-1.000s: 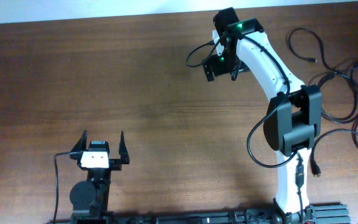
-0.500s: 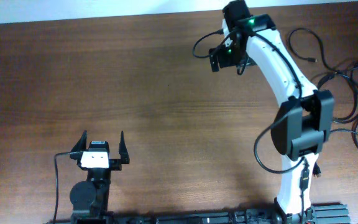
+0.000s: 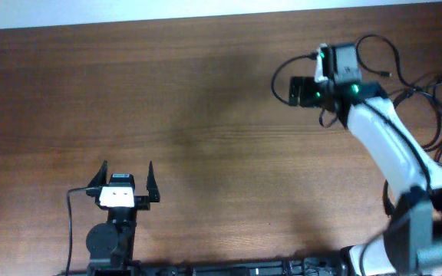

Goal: Untangle cables

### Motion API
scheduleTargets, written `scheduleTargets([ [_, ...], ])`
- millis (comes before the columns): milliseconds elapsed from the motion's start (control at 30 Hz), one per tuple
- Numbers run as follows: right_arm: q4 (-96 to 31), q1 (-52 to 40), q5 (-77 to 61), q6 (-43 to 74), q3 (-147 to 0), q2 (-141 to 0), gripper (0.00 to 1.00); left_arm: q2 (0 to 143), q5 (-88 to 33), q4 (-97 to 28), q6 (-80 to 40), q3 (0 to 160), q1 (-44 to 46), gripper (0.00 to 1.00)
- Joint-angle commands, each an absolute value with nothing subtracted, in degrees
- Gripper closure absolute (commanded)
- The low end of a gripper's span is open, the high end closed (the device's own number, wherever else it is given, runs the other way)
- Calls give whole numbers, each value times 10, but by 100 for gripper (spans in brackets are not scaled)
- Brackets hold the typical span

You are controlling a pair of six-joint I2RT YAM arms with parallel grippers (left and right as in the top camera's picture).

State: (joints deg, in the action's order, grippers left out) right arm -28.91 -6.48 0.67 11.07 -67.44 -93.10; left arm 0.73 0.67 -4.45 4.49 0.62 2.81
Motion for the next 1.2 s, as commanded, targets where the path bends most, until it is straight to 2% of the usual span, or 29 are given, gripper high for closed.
scheduleTargets([
  [0,-239,-57,14,125,-579,-853,1,3,4,-48,37,5,25,1],
  [200,-123,-56,13,125,-432,-746,1,3,4,-48,37,5,25,1],
  [333,13,-56,6,125,-296,-655,1,3,4,-48,37,5,25,1],
  [600,224,-56,-4,126,-117,-522,1,3,4,-48,37,5,25,1],
  [867,249,-56,-4,125,-33,-395,1,3,4,-48,37,5,25,1],
  [1167,227,-56,-4,125,-3,-299,1,3,4,-48,37,5,25,1],
])
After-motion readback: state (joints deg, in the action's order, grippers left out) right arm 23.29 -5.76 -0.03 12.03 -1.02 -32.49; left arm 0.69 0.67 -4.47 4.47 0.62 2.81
